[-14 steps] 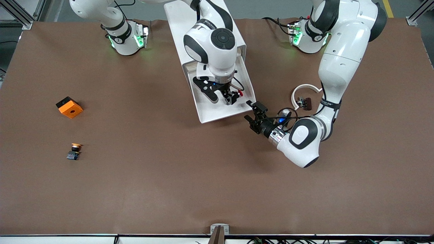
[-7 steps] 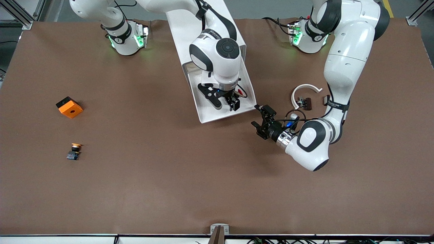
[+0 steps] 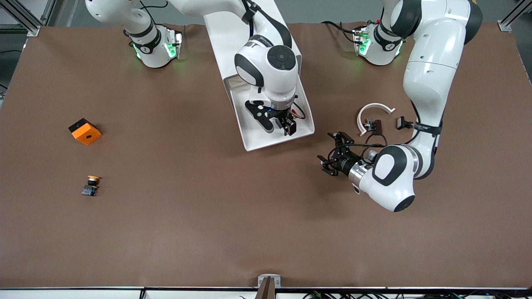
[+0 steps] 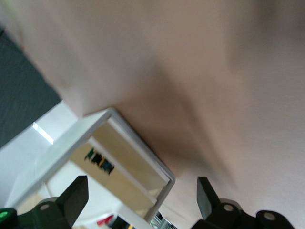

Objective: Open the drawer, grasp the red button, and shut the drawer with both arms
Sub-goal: 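Lift the red button with the right gripper while the left gripper releases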

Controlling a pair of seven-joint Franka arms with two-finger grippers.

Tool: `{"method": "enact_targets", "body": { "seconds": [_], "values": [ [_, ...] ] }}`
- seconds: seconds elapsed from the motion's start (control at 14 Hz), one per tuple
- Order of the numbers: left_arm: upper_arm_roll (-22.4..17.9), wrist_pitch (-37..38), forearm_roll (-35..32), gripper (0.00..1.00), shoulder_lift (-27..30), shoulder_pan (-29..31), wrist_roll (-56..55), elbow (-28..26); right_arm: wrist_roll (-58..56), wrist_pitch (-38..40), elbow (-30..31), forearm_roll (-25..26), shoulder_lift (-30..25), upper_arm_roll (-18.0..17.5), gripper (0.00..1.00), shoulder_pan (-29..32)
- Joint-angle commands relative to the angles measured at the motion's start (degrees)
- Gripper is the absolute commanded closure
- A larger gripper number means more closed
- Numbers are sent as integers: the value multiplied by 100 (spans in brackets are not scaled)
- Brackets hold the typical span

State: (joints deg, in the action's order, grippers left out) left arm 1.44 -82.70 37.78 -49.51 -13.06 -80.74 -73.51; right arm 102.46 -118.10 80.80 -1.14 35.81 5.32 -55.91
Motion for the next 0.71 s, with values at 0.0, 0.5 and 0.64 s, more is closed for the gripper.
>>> {"method": "enact_targets", "body": {
  "seconds": [0.0, 0.5, 0.64],
  "values": [
    [-30, -561, -367, 0, 231, -39, 1126, -59, 134, -46, -152, 34, 163, 30, 0, -96],
    [-39, -2098, -1236, 0, 565, -206, 2914, -94, 284, -187, -161, 8, 242, 30, 8, -149],
    [-48, -2478, -1518, 0, 591, -276, 2985, -102, 284, -248, -161, 8, 242, 30, 47, -183]
  ]
}}
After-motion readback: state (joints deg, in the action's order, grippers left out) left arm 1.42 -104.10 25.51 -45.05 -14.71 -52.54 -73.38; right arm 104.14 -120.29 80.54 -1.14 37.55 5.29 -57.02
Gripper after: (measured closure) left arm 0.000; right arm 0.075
